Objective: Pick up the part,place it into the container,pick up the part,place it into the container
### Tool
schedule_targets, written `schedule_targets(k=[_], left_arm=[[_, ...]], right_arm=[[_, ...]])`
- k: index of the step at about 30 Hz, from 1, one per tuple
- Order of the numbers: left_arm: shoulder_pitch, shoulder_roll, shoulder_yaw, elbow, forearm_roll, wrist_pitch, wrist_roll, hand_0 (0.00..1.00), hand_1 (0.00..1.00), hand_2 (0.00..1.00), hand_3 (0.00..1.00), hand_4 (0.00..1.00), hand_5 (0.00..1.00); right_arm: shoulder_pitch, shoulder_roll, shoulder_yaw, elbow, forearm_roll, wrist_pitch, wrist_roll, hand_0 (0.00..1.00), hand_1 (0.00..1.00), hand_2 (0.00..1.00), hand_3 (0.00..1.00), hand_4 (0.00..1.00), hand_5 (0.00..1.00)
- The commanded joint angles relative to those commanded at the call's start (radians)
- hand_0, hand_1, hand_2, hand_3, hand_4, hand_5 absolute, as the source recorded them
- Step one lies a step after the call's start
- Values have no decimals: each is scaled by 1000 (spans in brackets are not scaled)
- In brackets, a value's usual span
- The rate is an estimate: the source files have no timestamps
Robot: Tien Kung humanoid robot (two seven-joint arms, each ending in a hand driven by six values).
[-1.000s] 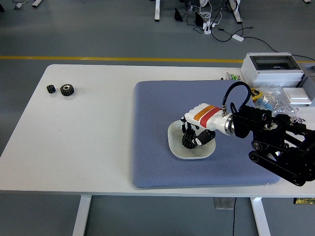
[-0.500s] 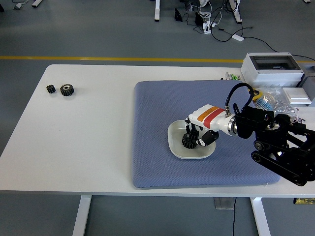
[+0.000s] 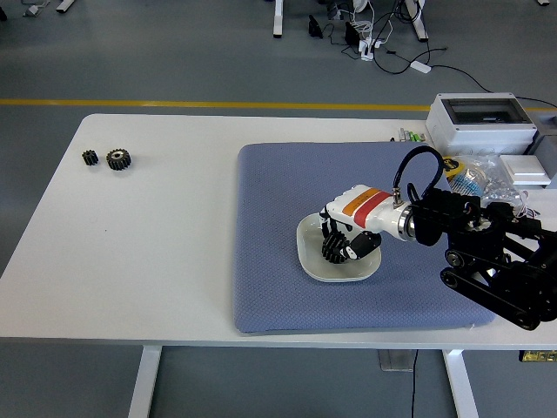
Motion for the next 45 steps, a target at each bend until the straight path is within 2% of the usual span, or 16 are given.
schedule_targets(k=[5,6,11,12,17,18,29,30,35,36,40,45], left_arm=[[0,0,0,0,2,0,1,683,673,682,565,669,608],[0,0,0,0,2,0,1,683,675,683,565,669,609],[0,0,-2,0,4,0,1,683,675,683,565,669,609],[0,0,-2,0,4,0,1,684,675,684,566,668,607],[0,0,-1,0,4,0,1,684,675,684,566,668,607],[0,0,-2,0,4,0,1,684,676,684,566,668,607],[3,0,0,0,9,-1,2,684,676,684,566,668,608],[3,0,0,0,10,-1,2,684,676,684,565,669,608],[6,0,-3,0,16,-1,2,684,676,684,565,669,608],[7,0,-3,0,17,-1,2,683,676,683,566,668,608],[11,0,-7,0,20,-1,1,683,676,683,566,668,608],[13,0,-7,0,25,-1,2,683,676,684,566,669,610]], right_arm=[[1,7,-8,-21,3,7,6,306,442,644,543,720,196],[0,7,-8,-23,3,8,6,316,450,684,576,748,196],[0,5,-9,-21,8,11,11,316,450,684,576,748,196],[0,5,-8,-21,8,11,11,325,454,728,602,781,210],[1,3,-6,-21,12,20,11,325,454,728,602,781,210],[1,1,-5,-18,13,24,13,337,467,761,696,854,243],[-1,-2,13,-17,20,9,21,344,467,780,727,864,241],[-2,-3,16,-15,20,9,21,347,471,789,760,889,255],[-7,-23,42,23,22,21,7,347,471,789,760,889,255],[-16,-34,57,42,35,22,3,380,483,810,840,928,269],[-43,-59,108,112,55,21,0,380,483,810,840,928,269],[-87,-91,188,189,175,11,13,350,485,814,857,949,274]])
